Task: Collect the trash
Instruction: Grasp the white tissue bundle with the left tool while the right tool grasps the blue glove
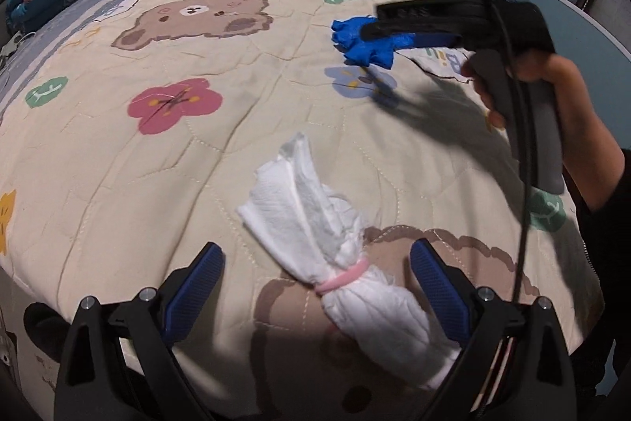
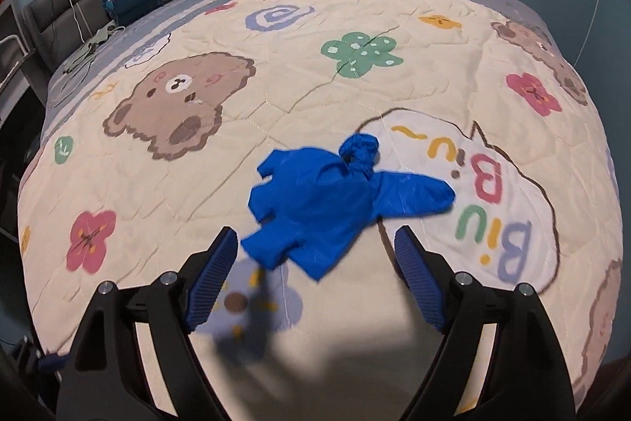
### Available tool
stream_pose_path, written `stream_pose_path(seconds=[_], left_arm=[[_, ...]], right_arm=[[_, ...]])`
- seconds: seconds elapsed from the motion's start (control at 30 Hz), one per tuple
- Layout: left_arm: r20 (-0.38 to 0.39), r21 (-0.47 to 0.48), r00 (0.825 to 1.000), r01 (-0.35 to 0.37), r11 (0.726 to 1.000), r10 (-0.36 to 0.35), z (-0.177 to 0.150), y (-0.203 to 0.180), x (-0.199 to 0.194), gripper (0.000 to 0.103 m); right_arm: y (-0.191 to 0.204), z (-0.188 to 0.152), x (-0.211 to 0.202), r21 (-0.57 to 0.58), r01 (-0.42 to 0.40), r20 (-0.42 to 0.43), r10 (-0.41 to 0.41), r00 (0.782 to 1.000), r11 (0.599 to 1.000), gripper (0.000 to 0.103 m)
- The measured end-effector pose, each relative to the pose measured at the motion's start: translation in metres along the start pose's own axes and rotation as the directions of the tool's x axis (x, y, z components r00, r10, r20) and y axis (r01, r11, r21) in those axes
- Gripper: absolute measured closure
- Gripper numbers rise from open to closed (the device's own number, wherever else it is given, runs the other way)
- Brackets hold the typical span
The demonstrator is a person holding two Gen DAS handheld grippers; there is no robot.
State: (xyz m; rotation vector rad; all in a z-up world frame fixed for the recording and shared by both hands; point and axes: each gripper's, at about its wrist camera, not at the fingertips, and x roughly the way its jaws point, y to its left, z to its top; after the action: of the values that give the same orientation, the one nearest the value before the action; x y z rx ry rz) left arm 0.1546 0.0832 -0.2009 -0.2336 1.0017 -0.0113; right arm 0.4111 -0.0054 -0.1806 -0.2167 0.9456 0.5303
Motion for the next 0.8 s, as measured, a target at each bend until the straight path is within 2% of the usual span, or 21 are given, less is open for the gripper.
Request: stream_pose_path(seconds=[0.1,0.2,0.23,0.27,0.3,0.33,0.37,0.47,0.6,0.8], left_arm=[[-0.007,0.0,1.0,-0.005,1.0,0.005,-0.002,-0.003,0.006,0.013],[0.009,0.008,1.0,-0.029,1.0,0.029,-0.004,-0.005,0.008,0.026],[0.014,0.009,0.999,-0.035,0.999,0.035,-0.003,-0.005,0.008,0.035],[0.021,0.016,0.999,-0.041,0.999,0.041,-0.004,-0.005,0.008,0.046],[0.025,0.02,0.999,-0.042,0.999,0.042,-0.004,-0.005,0.007,0.051],[0.031,0.022,0.999,-0.043,0.999,0.042,-0.004,-0.005,0.006,0.06],[0.034,0.022,0.999,-0.037,0.999,0.037,-0.003,-0.005,0.006,0.068],[0.039,0.029,0.999,-0.029,0.999,0.028,-0.004,-0.007,0.005,0.078],[0.041,0.017,0.999,-0.006,1.0,0.005,-0.002,-0.005,0.001,0.081],[0.059,-0.014,0.998,0.033,0.999,-0.032,0.003,0.001,-0.013,0.081]], right_arm=[[0.005,0.003,0.014,-0.029,0.004,-0.013,-0.004,1.0,1.0,0.022],[0.008,0.002,0.027,-0.051,0.006,-0.035,-0.008,0.999,0.999,0.025],[0.01,0.001,0.032,-0.064,0.009,-0.043,-0.011,0.999,0.998,0.028],[0.011,-0.001,0.035,-0.076,0.021,-0.047,-0.024,0.999,0.997,0.038],[0.012,-0.002,0.036,-0.081,0.036,-0.043,-0.039,0.998,0.996,0.047],[0.012,-0.003,0.037,-0.076,0.04,-0.041,-0.043,0.998,0.996,0.05],[0.011,-0.003,0.037,-0.066,0.04,-0.04,-0.043,0.998,0.997,0.058],[0.008,-0.001,0.033,-0.045,0.058,-0.028,-0.059,0.998,0.997,0.082],[0.006,0.001,0.026,-0.033,0.049,-0.028,-0.05,0.998,0.998,0.091],[0.002,0.003,-0.018,0.0,-0.019,0.017,0.019,1.0,1.0,0.093]])
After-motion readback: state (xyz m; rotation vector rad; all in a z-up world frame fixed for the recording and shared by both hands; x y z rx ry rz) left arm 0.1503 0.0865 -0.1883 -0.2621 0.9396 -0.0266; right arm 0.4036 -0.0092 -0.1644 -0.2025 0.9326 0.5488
